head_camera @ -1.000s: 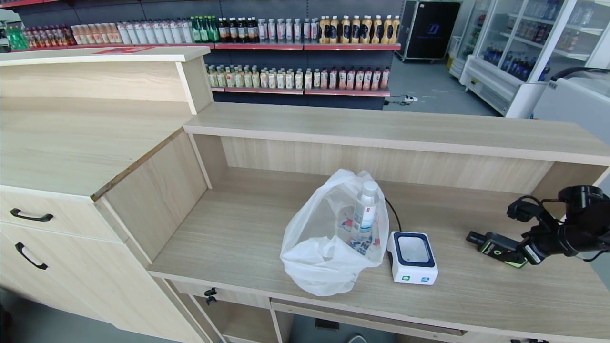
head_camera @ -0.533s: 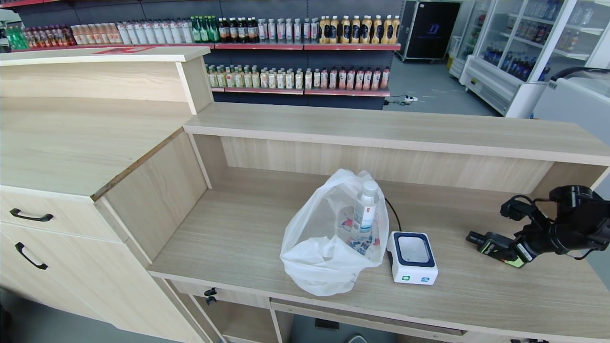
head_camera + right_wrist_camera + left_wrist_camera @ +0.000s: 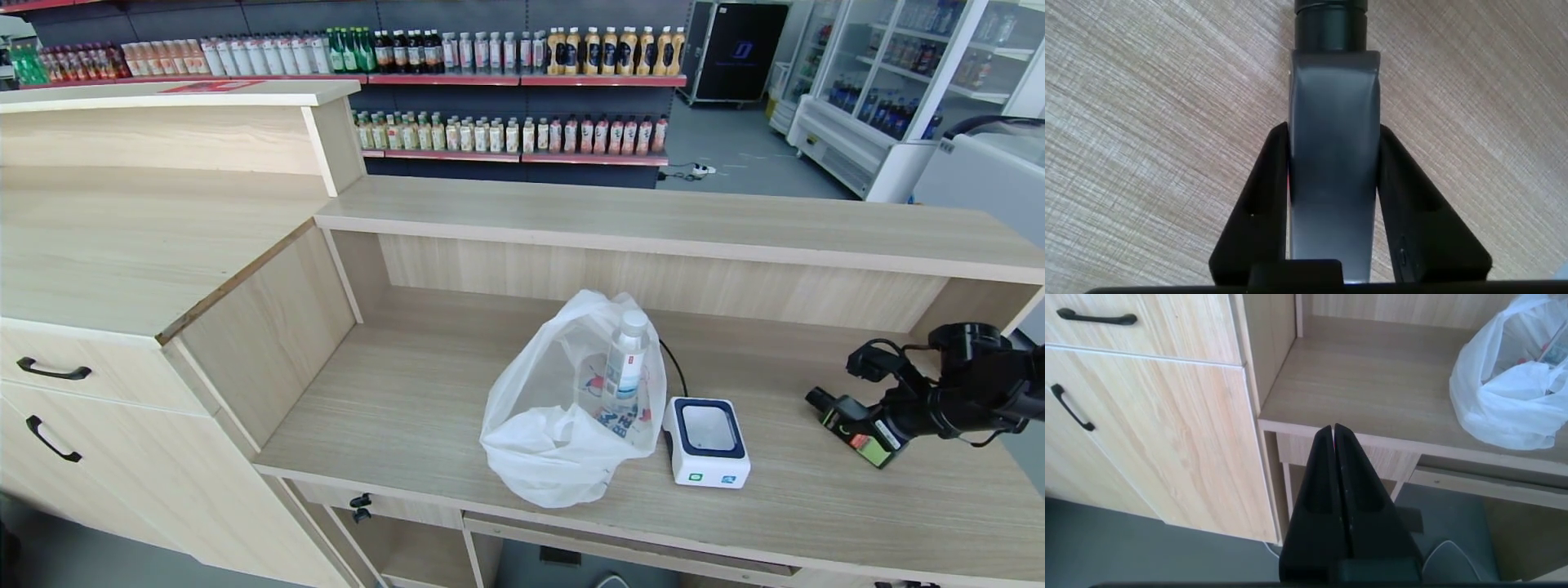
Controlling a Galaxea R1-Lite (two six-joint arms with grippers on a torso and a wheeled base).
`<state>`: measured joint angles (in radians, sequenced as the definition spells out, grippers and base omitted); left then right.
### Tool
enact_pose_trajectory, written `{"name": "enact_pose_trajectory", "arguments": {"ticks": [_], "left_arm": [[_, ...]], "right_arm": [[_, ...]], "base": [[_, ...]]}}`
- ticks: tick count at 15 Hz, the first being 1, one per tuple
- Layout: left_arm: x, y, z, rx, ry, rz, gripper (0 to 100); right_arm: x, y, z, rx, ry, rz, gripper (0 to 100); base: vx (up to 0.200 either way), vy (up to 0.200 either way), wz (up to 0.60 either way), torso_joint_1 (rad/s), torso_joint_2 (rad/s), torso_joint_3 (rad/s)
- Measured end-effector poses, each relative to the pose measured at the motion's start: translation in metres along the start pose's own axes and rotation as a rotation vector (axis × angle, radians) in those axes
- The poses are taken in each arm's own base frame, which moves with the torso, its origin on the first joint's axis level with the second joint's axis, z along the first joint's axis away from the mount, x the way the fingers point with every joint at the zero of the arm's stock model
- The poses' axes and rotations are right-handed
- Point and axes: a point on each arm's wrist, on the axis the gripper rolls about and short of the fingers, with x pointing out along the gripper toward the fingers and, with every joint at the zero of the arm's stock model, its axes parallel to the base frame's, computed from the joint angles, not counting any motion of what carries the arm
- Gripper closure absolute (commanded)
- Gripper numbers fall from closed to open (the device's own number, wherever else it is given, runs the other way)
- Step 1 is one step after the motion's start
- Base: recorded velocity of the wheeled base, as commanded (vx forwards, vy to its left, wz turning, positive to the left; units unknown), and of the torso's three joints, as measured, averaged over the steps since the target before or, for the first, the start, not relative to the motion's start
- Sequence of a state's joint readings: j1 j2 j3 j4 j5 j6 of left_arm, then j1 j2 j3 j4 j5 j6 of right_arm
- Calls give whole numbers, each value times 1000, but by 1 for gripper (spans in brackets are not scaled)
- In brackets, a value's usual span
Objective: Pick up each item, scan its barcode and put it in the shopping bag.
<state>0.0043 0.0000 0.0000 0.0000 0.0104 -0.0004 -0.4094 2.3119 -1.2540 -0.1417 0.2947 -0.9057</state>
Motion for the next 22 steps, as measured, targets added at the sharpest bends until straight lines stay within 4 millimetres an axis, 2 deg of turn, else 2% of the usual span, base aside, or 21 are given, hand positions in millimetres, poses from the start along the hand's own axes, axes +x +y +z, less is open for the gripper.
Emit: {"name": "enact_pose_trajectory", "arguments": {"ticks": [15,19,22], "left_arm": [[0,0,0,0,0,0,100],[0,0,0,0,0,0,100],[0,0,0,0,0,0,100]], "right_arm": [[12,1,-9,49,-9,-17,100],[10,-1,-3,56,-36,-42,100],[-12,1,19,-32,-107,-101,100]], "base": [[0,0,0,0,0,0],[0,0,0,0,0,0],[0,0,0,0,0,0]]}}
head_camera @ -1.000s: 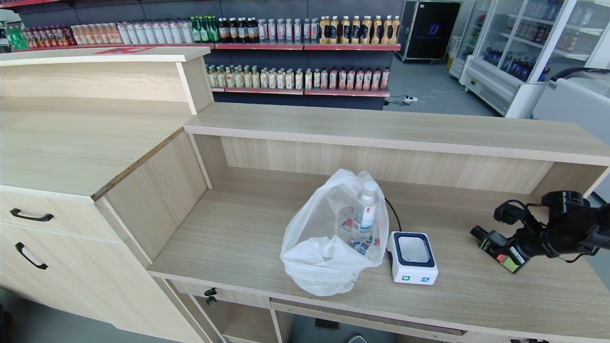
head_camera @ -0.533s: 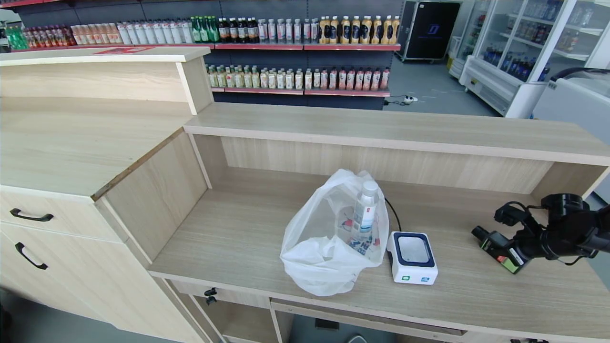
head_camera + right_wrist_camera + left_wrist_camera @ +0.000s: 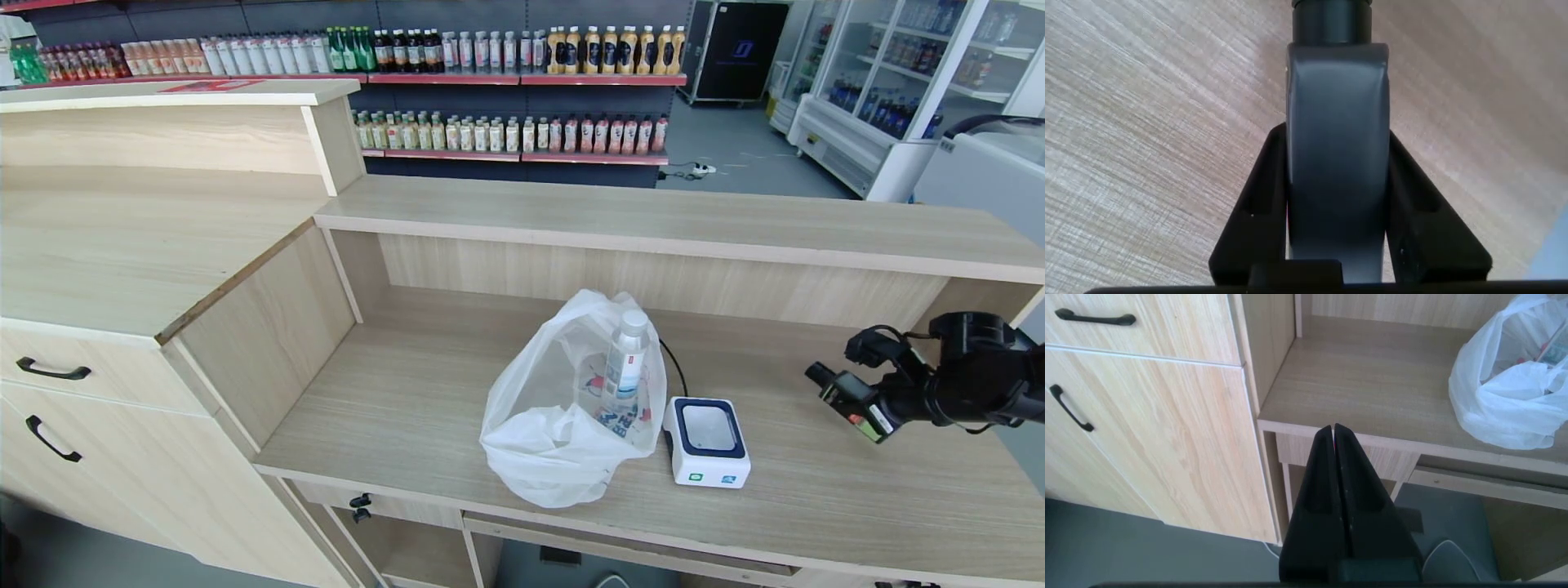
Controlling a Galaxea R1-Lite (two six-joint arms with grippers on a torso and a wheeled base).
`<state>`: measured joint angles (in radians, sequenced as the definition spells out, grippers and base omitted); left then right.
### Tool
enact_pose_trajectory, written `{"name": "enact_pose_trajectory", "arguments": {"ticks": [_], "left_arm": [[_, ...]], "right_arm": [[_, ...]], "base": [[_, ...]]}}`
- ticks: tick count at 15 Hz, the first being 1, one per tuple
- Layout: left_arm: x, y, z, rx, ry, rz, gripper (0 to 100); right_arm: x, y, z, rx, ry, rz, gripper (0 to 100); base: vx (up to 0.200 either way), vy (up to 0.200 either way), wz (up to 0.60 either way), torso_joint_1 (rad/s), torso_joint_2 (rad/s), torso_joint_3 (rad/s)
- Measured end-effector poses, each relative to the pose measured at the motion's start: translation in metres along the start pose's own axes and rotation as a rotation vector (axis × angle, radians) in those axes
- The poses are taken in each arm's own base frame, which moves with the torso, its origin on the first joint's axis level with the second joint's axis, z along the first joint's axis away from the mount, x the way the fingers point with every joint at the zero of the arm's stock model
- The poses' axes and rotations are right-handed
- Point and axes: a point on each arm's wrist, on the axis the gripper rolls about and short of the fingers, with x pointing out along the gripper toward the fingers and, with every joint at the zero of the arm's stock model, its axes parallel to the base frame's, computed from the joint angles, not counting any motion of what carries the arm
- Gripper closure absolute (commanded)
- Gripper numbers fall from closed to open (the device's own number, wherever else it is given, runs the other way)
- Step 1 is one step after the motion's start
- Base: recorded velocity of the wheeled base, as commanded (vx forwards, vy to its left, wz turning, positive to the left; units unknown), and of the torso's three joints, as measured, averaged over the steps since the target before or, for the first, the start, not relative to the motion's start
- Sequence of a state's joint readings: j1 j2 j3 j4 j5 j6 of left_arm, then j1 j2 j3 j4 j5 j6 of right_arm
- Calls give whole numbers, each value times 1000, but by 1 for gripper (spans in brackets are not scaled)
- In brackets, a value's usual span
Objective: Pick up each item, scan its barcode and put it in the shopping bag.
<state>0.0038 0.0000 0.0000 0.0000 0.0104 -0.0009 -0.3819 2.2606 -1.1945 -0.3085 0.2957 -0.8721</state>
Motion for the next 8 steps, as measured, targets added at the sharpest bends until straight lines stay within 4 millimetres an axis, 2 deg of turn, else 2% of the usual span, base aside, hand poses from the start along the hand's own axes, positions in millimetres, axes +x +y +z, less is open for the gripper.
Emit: {"name": "enact_pose_trajectory", "arguments": {"ticks": [3,5,8], "left_arm": [[0,0,0,1,0,0,100],[0,0,0,0,0,1,100],[0,0,0,0,0,0,100]], "right_arm": [[-44,5,26,-228,-72,-47,100],[-83,8,39,-496,-195,-67,100],[-138,6,44,-926,-439,-141,100]], "base": [[0,0,0,0,0,0],[0,0,0,0,0,0],[0,0,0,0,0,0]]}}
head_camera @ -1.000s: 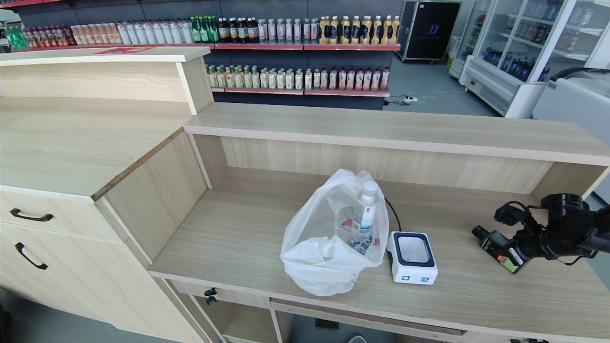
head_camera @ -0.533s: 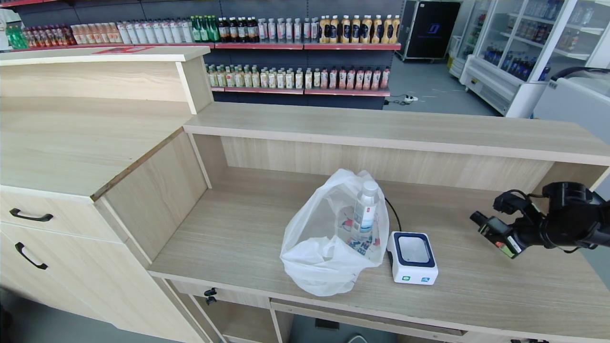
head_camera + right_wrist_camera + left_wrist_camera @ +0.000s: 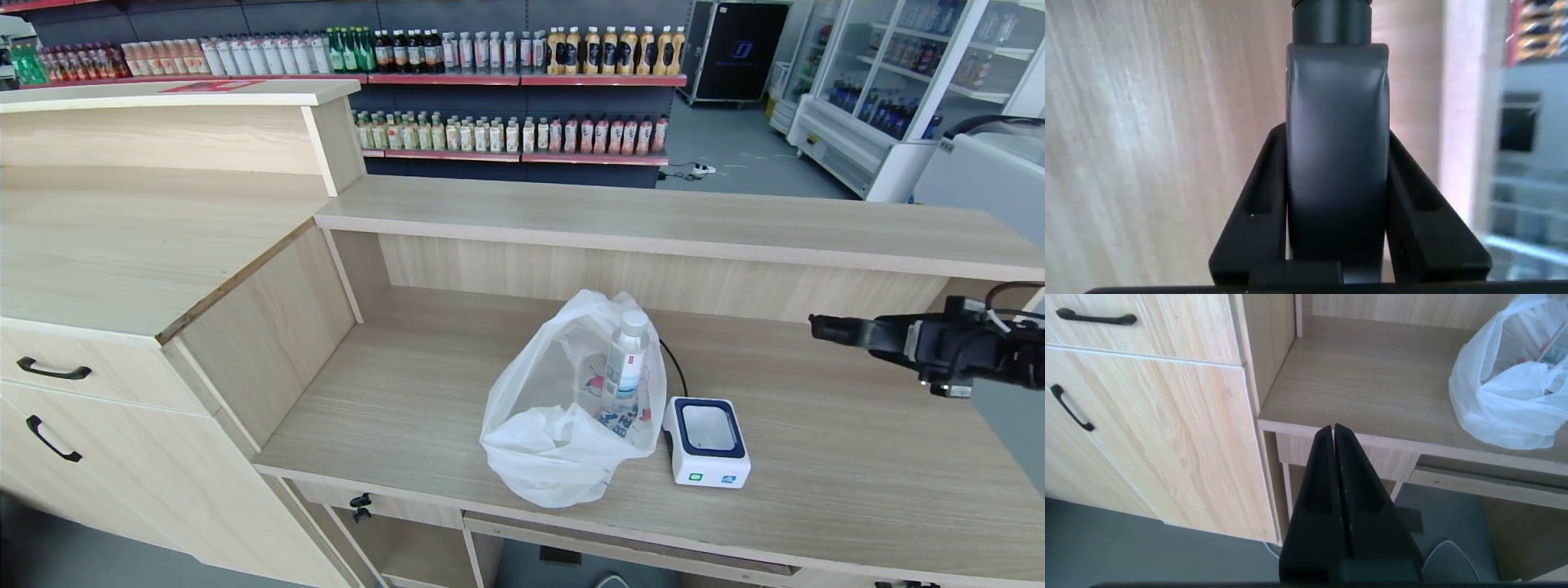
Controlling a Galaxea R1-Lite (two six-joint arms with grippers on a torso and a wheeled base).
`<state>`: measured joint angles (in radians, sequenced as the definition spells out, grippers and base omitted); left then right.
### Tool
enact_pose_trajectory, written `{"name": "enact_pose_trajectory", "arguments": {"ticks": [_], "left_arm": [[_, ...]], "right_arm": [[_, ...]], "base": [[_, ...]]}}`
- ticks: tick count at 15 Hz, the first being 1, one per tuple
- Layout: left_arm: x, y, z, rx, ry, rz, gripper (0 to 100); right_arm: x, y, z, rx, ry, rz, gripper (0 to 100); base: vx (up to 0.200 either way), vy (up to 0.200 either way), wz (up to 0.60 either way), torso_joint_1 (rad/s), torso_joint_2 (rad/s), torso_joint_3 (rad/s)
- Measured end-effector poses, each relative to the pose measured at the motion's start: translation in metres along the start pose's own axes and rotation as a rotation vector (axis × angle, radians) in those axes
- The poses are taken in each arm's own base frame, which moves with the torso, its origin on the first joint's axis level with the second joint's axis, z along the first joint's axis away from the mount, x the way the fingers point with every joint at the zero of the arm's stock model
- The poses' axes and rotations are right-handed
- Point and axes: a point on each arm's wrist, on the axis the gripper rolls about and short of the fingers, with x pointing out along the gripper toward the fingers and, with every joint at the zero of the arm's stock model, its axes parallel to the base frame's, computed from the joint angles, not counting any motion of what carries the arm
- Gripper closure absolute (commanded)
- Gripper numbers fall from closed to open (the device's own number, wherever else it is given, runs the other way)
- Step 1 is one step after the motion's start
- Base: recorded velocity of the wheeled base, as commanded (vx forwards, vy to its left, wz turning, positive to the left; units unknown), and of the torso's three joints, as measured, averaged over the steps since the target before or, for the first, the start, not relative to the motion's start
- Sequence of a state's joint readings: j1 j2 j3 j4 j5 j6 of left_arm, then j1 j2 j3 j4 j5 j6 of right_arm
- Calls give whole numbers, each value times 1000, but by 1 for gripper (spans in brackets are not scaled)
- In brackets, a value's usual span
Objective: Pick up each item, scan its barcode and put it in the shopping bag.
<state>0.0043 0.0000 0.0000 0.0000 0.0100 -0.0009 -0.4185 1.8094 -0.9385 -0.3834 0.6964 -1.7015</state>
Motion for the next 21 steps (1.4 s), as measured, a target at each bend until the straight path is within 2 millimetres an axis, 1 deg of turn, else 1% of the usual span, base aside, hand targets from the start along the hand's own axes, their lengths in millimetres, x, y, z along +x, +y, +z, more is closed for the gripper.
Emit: {"name": "enact_pose_trajectory", "arguments": {"ticks": [2,4,7,9,11,12,15,16,17,19,20,21], "left_arm": [[0,0,0,0,0,0,100],[0,0,0,0,0,0,100],[0,0,0,0,0,0,100],[0,0,0,0,0,0,100],[0,0,0,0,0,0,100],[0,0,0,1,0,0,100],[0,0,0,0,0,0,100],[0,0,0,0,0,0,100],[0,0,0,0,0,0,100],[0,0,0,0,0,1,100],[0,0,0,0,0,1,100],[0,0,0,0,0,0,100]], "right_arm": [[-27,-13,4,-252,-80,-92,100],[-51,-33,6,-499,-109,-240,100],[-79,-61,13,-781,-102,-439,100],[-97,-75,18,-909,-60,-533,100],[-119,-82,17,-939,10,-569,100],[-134,-84,14,-934,66,-575,100],[-178,-87,9,-868,223,-580,100],[-190,-86,10,-828,253,-580,100],[-197,-84,12,-789,268,-580,100],[-201,-75,15,-734,275,-568,100],[-198,-71,17,-721,261,-563,100],[-191,-69,21,-714,227,-564,100]], "base": [[0,0,0,0,0,0],[0,0,0,0,0,0],[0,0,0,0,0,0],[0,0,0,0,0,0],[0,0,0,0,0,0],[0,0,0,0,0,0],[0,0,0,0,0,0],[0,0,0,0,0,0],[0,0,0,0,0,0],[0,0,0,0,0,0],[0,0,0,0,0,0],[0,0,0,0,0,0]]}}
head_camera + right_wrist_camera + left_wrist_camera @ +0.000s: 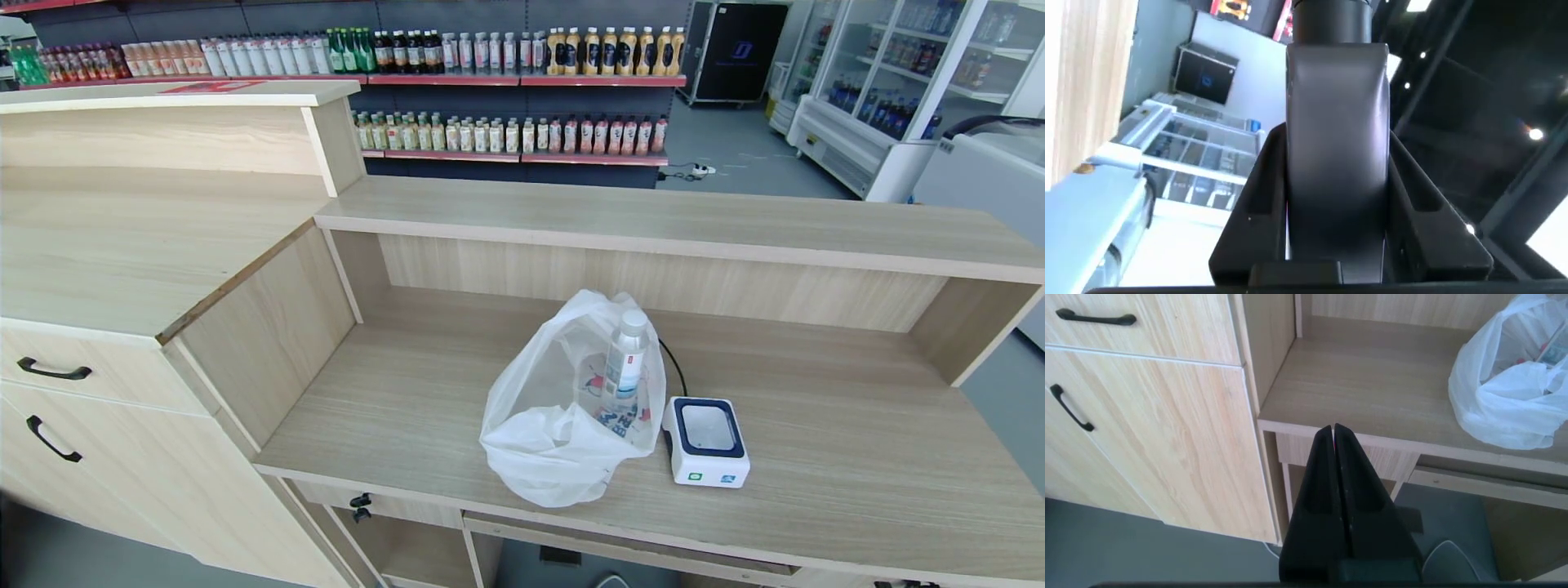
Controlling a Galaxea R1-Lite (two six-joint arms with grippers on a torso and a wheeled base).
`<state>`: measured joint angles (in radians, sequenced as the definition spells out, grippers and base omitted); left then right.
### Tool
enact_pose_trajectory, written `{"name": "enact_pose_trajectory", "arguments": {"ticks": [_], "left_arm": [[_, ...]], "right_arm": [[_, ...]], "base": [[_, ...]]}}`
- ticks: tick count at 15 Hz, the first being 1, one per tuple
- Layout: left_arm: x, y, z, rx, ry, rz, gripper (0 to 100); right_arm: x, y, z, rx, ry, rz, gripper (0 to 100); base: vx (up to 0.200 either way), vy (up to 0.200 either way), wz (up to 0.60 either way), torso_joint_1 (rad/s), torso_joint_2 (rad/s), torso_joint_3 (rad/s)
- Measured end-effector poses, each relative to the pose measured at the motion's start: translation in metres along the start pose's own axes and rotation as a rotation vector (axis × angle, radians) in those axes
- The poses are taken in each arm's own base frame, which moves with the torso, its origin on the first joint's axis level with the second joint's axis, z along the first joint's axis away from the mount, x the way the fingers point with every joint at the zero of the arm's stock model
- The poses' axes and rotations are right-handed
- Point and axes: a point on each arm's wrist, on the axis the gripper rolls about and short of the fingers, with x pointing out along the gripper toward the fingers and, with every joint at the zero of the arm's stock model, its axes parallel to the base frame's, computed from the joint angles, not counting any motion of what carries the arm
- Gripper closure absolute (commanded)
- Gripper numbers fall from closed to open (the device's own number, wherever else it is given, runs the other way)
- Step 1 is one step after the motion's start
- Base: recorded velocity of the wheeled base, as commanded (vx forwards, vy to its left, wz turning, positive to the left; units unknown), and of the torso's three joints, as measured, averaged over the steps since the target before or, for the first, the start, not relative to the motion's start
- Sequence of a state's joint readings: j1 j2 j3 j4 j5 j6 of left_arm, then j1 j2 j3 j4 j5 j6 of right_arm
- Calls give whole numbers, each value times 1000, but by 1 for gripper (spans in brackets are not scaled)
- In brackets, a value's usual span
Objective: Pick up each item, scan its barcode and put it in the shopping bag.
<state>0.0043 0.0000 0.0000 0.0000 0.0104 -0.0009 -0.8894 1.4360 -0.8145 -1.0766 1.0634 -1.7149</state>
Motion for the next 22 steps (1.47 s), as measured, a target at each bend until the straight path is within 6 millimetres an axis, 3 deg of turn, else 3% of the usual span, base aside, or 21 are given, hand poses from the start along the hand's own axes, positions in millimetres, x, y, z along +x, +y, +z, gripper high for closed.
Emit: {"name": "enact_pose_trajectory", "arguments": {"ticks": [4,10,14,18,22], "left_arm": [[0,0,0,0,0,0,100],[0,0,0,0,0,0,100],[0,0,0,0,0,0,100],[0,0,0,0,0,0,100],[0,0,0,0,0,0,100]], "right_arm": [[36,-1,44,-8,-211,-112,100],[77,-25,136,-303,-533,-436,100],[71,-34,189,-408,-706,-566,100],[59,-37,208,-418,-763,-631,100],[55,-68,239,-395,-863,-822,100]], "base": [[0,0,0,0,0,0],[0,0,0,0,0,0],[0,0,0,0,0,0],[0,0,0,0,0,0],[0,0,0,0,0,0]]}}
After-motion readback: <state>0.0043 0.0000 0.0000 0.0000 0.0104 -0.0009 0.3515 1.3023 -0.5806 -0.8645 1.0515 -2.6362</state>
